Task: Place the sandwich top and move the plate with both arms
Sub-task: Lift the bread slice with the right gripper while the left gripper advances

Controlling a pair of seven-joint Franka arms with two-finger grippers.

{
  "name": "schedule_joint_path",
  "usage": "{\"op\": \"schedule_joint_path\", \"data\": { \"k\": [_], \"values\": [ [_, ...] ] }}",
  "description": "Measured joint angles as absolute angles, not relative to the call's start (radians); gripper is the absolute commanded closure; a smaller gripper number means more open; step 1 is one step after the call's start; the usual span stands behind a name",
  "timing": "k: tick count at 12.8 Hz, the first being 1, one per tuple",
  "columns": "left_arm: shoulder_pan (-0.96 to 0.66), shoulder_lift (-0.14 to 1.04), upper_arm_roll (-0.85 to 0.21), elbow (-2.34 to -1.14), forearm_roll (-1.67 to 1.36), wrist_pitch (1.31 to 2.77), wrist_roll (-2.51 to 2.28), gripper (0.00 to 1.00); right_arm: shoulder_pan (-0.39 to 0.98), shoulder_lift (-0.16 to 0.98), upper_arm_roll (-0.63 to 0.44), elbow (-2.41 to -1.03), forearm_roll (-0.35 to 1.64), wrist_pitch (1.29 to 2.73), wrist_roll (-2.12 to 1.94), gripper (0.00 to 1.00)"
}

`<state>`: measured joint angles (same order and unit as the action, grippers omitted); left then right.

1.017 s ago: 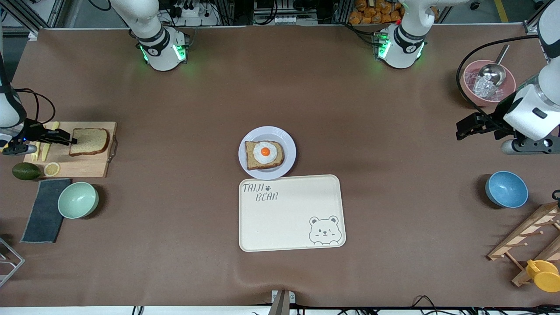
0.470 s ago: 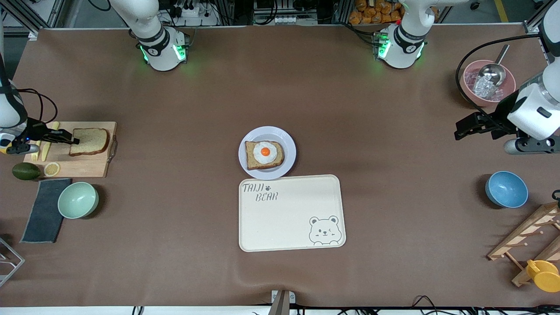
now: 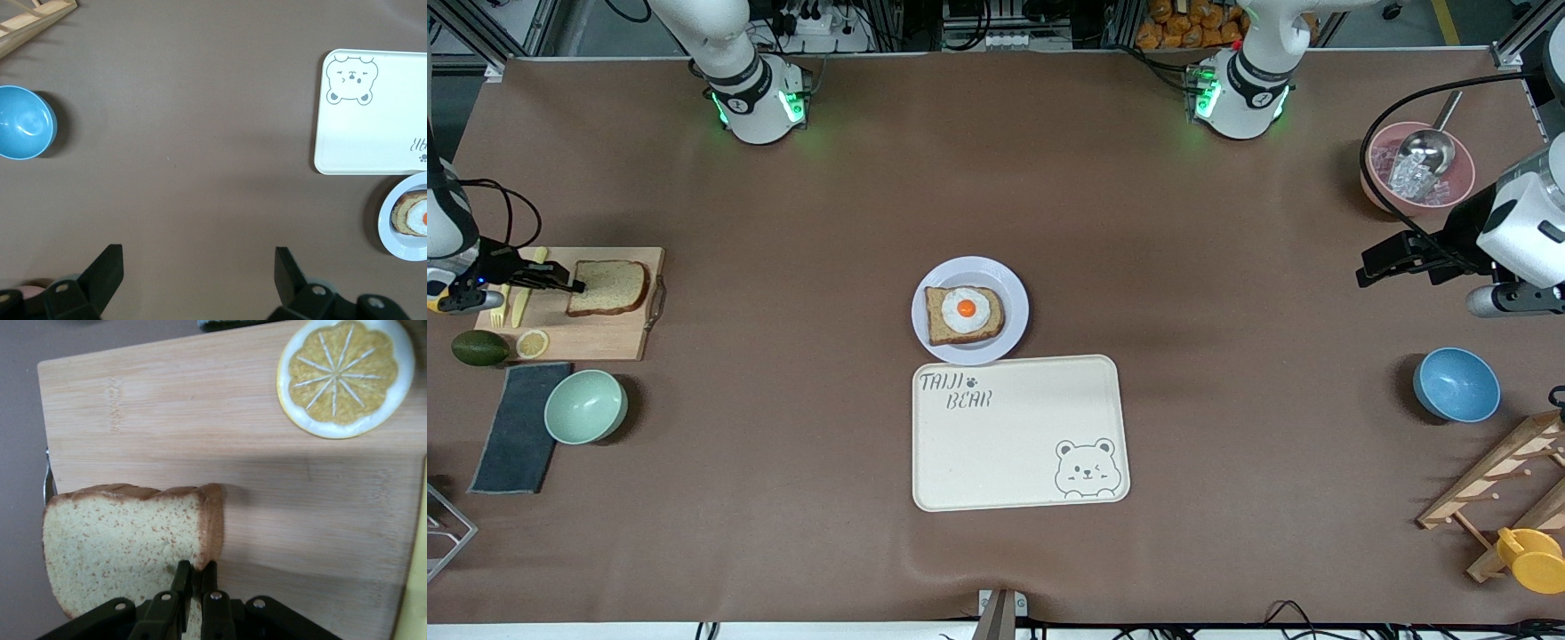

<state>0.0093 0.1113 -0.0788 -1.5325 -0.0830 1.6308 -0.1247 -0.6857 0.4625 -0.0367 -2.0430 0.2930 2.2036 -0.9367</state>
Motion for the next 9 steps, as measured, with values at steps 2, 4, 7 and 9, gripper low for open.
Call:
{"op": "schedule_joint_path", "data": {
  "k": [2, 4, 7, 9],
  "values": [
    [0.009, 0.111, -0.08, -1.56, -0.083, 1.666, -0.125, 0.0, -0.686, 0.463, -0.034, -2.036, 0.293, 2.189, -0.941, 1.0],
    [0.005, 0.111, -0.082, -1.58, -0.084, 1.683, -0.125, 0.0, -0.686, 0.463, -0.029, -2.025, 0.293, 2.164, -0.941, 1.0],
    [0.004, 0.105, -0.097, -1.627, -0.084, 1.729, -0.125, 0.0, -0.681, 0.462, -0.021, -1.981, 0.293, 2.091, -0.93, 1.0],
    [0.003, 0.096, -0.108, -1.679, -0.084, 1.769, -0.125, 0.0, -0.672, 0.462, -0.018, -1.945, 0.293, 2.038, -0.905, 1.0]
  ]
}}
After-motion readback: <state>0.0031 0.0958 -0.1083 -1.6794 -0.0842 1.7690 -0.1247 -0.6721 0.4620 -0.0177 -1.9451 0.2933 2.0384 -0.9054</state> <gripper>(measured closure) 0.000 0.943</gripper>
